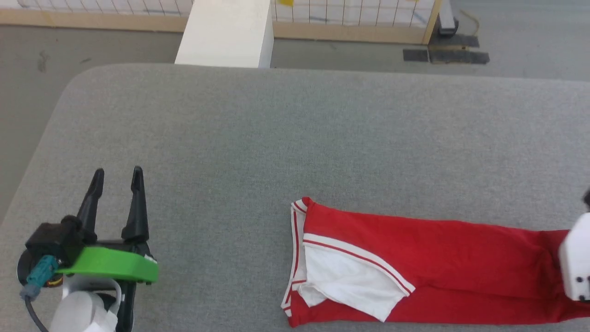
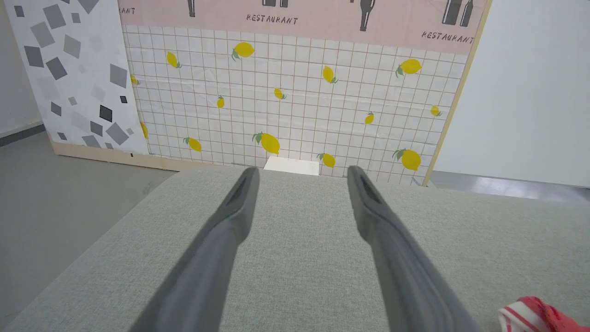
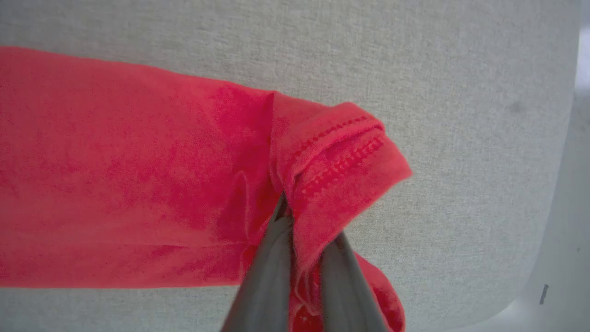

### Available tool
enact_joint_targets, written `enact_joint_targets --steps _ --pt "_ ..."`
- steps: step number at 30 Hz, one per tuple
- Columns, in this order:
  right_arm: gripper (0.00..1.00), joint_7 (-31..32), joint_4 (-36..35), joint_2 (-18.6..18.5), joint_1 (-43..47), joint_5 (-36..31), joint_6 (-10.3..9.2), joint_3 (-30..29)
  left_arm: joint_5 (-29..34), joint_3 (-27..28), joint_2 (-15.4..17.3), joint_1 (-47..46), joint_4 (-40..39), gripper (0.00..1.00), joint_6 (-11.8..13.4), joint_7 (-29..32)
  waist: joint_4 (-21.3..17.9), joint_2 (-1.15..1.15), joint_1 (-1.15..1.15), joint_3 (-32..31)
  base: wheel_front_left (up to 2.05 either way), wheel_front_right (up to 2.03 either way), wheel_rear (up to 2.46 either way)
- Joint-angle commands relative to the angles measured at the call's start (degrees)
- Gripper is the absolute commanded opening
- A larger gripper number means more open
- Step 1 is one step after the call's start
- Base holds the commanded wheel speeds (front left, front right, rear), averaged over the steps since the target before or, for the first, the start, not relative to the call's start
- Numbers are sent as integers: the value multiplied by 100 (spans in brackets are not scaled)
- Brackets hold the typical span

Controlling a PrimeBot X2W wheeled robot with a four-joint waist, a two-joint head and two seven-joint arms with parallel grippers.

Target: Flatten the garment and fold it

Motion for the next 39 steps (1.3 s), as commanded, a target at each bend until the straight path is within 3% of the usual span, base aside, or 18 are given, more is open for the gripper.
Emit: enact_joint_targets --steps 1,8,14,26,39 --pt "0 199 -215 -65 70 101 -10 203 53 20 -23 96 -3 100 -31 -21 -44 0 0 -172 0 0 0" --pt "0 941 -1401 -63 62 822 -10 1334 75 53 -113 279 -22 100 -29 -21 -59 0 0 -362 0 0 0" --pt "0 772 -1428 330 -189 1199 -10 2222 67 42 -164 312 -46 100 -48 -22 48 0 0 -351 0 0 0" --pt "0 -450 -4 1413 -995 1228 -10 3275 12 9 -226 301 -26 100 -80 -22 407 0 0 -191 0 0 0" --pt "0 -1579 1816 1910 -1234 727 -10 3134 -41 22 -334 166 13 100 -111 -22 641 0 0 150 0 0 0"
